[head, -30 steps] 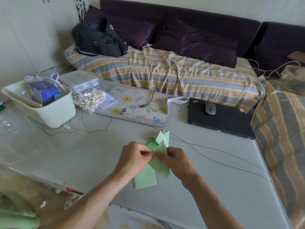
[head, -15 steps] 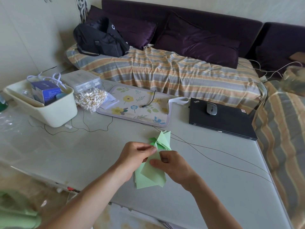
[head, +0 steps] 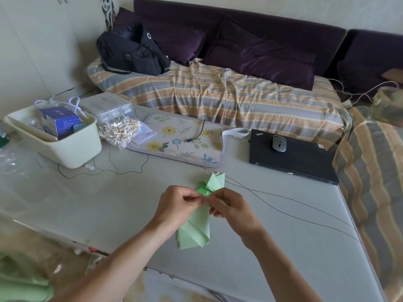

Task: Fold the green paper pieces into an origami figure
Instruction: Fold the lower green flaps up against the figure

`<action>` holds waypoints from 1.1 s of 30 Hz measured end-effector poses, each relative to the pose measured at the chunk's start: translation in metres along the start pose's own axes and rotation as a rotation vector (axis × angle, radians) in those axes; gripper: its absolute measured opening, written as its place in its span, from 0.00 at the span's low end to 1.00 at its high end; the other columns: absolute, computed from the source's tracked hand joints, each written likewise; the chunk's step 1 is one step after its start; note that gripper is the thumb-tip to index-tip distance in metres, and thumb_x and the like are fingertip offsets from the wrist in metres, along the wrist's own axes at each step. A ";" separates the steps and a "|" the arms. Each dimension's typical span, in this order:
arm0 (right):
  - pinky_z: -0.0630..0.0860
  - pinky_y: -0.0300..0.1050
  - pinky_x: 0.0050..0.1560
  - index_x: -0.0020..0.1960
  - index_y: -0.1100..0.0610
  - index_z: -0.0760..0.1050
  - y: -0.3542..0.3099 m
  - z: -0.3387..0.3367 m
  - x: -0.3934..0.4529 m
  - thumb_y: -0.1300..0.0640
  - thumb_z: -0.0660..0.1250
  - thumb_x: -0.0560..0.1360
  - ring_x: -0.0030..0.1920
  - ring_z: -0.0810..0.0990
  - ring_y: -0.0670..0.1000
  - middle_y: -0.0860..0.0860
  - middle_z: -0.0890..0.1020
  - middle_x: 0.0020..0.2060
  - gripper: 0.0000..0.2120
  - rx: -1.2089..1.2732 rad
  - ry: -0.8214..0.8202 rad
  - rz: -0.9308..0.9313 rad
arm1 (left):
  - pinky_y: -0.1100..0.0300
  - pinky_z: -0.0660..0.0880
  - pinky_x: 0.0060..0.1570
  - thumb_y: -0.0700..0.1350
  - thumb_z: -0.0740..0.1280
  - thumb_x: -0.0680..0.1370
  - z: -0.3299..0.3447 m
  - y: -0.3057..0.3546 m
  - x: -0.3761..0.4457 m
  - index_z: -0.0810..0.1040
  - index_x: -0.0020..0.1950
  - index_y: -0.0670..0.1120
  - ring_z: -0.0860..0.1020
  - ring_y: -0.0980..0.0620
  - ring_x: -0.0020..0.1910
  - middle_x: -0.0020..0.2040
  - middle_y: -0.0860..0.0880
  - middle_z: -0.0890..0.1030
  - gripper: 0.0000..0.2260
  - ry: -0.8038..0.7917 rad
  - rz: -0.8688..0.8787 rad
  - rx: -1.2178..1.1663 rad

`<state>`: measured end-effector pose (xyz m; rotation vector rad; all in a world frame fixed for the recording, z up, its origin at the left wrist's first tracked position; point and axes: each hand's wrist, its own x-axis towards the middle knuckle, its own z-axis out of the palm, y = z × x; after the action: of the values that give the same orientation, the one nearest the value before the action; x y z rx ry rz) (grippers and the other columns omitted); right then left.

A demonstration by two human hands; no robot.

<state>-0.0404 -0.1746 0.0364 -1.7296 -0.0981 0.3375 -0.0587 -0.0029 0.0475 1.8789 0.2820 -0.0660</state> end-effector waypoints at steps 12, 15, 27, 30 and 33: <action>0.78 0.42 0.43 0.44 0.62 0.81 0.000 0.004 -0.001 0.61 0.67 0.79 0.37 0.81 0.48 0.50 0.85 0.35 0.07 -0.017 0.079 -0.026 | 0.71 0.74 0.36 0.51 0.79 0.71 0.000 0.002 -0.003 0.89 0.44 0.52 0.83 0.62 0.38 0.36 0.56 0.86 0.05 -0.053 0.053 0.159; 0.78 0.42 0.43 0.43 0.62 0.81 -0.001 0.005 0.000 0.62 0.67 0.78 0.36 0.81 0.47 0.51 0.86 0.34 0.07 -0.045 0.111 -0.041 | 0.74 0.71 0.35 0.50 0.78 0.72 0.001 0.004 -0.005 0.89 0.44 0.52 0.81 0.65 0.36 0.37 0.56 0.86 0.04 -0.057 0.051 0.153; 0.78 0.44 0.46 0.48 0.63 0.81 -0.001 0.007 -0.001 0.57 0.65 0.82 0.38 0.80 0.47 0.50 0.83 0.37 0.11 0.056 0.032 0.063 | 0.64 0.74 0.39 0.50 0.78 0.72 0.000 0.005 -0.003 0.88 0.41 0.53 0.78 0.61 0.32 0.36 0.53 0.86 0.03 -0.037 -0.025 -0.056; 0.79 0.47 0.48 0.46 0.60 0.81 0.000 0.008 -0.002 0.55 0.67 0.81 0.40 0.80 0.49 0.51 0.83 0.38 0.09 0.074 -0.033 0.089 | 0.62 0.75 0.40 0.49 0.78 0.73 -0.001 0.004 0.000 0.88 0.44 0.50 0.77 0.56 0.34 0.38 0.50 0.87 0.04 0.001 -0.062 -0.138; 0.79 0.45 0.46 0.45 0.59 0.81 -0.001 0.009 -0.003 0.55 0.69 0.80 0.40 0.80 0.49 0.52 0.83 0.38 0.08 0.069 -0.049 0.072 | 0.63 0.74 0.39 0.48 0.77 0.73 -0.002 0.003 0.001 0.88 0.45 0.49 0.75 0.56 0.32 0.36 0.49 0.86 0.04 0.015 -0.094 -0.167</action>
<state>-0.0456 -0.1668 0.0367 -1.6601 -0.0587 0.4317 -0.0570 -0.0017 0.0509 1.7007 0.3749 -0.0897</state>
